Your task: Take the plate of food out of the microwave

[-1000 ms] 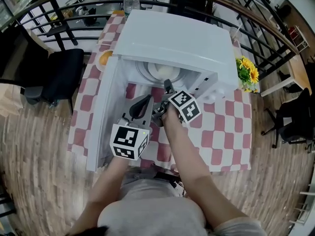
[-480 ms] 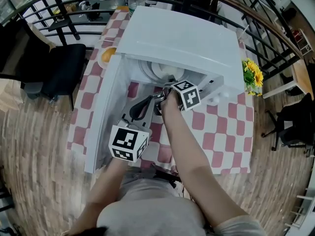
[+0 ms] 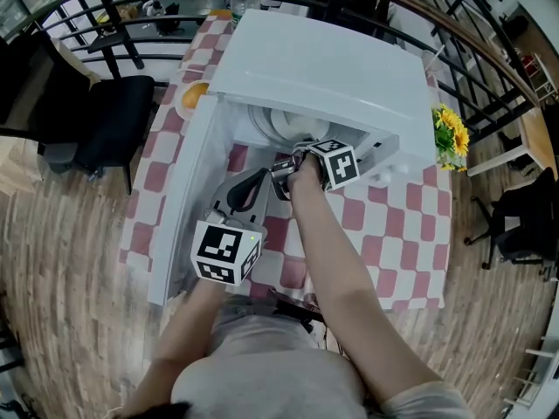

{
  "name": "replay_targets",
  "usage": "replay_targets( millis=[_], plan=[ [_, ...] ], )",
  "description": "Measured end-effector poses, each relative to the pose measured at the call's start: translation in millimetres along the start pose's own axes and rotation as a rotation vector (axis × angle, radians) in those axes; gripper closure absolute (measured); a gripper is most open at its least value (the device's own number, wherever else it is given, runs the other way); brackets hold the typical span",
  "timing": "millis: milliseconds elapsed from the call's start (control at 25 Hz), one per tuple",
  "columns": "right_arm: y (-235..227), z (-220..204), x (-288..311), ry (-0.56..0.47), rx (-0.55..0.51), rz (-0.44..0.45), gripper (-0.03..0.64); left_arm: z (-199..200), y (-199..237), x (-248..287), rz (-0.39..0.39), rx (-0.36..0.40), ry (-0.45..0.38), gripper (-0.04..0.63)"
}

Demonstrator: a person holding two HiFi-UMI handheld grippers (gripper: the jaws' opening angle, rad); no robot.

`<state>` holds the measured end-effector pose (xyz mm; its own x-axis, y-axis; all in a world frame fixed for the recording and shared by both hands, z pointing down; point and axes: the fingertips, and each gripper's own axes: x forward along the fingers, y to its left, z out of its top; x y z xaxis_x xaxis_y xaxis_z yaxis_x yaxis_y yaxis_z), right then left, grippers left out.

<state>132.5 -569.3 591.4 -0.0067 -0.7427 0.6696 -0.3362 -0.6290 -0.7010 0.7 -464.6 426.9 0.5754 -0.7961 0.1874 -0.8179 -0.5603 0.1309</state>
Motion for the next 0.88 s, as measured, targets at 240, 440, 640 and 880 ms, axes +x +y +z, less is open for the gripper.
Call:
replay_targets(
  millis=[240, 440, 640, 880],
  plan=[
    [0.6, -1.8, -5.4, 0.022, -0.033, 0.041, 0.351, 1.0, 6.5, -2.1, 0.018, 0.001, 0.002, 0.592],
    [-0.6, -0.9, -10.9, 0.044, -0.009, 0.081, 0.396, 0.7, 13.3, -4.9, 0.042, 0.001, 0.005, 0.592],
    [-2.2, -1.3, -13.6, 0.067, 0.026, 0.124, 0.434, -1.9, 16.7, -6.3, 0.053, -0.001, 0.007, 0.592],
    [1.7, -1.9, -20.8, 0.09, 0.022, 0.168, 0.489, -2.2, 17.8, -9.7, 0.064, -0.003, 0.007, 0.592]
  ],
)
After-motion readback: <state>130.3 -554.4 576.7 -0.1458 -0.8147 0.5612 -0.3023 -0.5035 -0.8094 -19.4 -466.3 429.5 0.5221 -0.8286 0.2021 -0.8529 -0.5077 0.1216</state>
